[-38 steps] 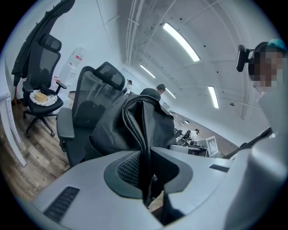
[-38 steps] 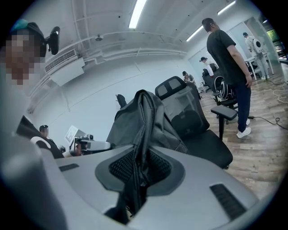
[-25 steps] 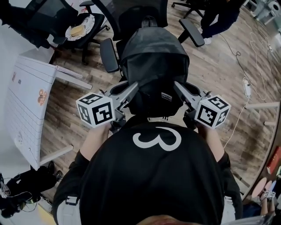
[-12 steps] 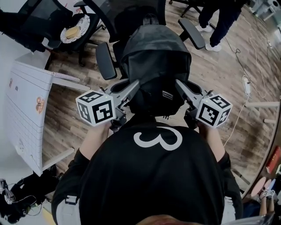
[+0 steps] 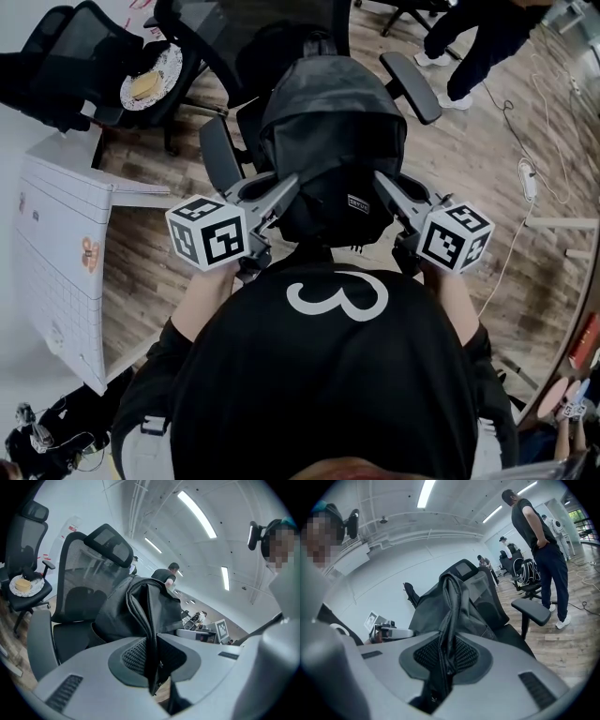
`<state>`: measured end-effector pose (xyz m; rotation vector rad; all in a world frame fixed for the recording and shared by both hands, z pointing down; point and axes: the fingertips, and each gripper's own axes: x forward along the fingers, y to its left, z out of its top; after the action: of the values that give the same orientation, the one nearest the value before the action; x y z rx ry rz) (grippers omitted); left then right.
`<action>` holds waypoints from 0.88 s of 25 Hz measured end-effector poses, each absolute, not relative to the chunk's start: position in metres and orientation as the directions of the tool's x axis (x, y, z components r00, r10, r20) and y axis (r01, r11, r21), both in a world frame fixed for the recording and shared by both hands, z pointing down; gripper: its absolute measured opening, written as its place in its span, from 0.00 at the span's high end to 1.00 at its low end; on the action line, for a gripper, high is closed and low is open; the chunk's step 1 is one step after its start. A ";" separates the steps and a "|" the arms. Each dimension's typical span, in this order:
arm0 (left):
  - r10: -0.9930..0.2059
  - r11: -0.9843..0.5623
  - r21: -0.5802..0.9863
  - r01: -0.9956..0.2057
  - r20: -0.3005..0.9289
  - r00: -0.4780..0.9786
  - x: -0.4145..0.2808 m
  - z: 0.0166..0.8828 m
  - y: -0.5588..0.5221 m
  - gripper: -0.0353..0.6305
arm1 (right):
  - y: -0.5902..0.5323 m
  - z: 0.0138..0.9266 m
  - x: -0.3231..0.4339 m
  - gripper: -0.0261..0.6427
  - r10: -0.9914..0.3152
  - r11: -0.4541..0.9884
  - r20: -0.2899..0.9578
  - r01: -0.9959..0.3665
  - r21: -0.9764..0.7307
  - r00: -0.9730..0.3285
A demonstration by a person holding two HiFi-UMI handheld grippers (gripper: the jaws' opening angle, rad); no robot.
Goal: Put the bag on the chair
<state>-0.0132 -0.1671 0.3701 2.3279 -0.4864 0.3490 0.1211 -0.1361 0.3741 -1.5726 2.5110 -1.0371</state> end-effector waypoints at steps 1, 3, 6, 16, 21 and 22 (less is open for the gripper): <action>-0.241 -0.668 0.601 -0.438 0.382 0.892 -0.013 0.370 -0.174 0.85 | -0.143 0.374 0.122 0.85 -0.802 0.276 0.333 -0.802 -0.530 -0.496; -0.240 -0.667 0.602 -0.439 0.384 0.892 -0.012 0.370 -0.188 0.85 | -0.158 0.374 0.123 0.85 -0.802 0.273 0.336 -0.803 -0.530 -0.494; -0.241 -0.665 0.603 -0.440 0.384 0.891 -0.011 0.371 -0.212 0.85 | -0.181 0.374 0.123 0.85 -0.802 0.273 0.336 -0.803 -0.530 -0.494; -0.260 -0.644 0.613 -0.457 0.386 0.885 -0.017 0.380 -0.285 0.85 | -0.256 0.384 0.117 0.85 -0.786 0.267 0.368 -0.810 -0.522 -0.496; -0.267 -0.633 0.614 -0.471 0.398 0.878 -0.018 0.391 -0.313 0.85 | -0.285 0.393 0.116 0.85 -0.775 0.261 0.397 -0.821 -0.507 -0.491; -0.265 -0.632 0.613 -0.473 0.403 0.876 -0.018 0.394 -0.318 0.85 | -0.291 0.396 0.116 0.85 -0.772 0.261 0.404 -0.824 -0.503 -0.491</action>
<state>-0.0178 -0.3182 0.3936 2.2842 -0.5291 0.3550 0.1164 -0.2906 0.3959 -1.6200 2.5538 -1.0991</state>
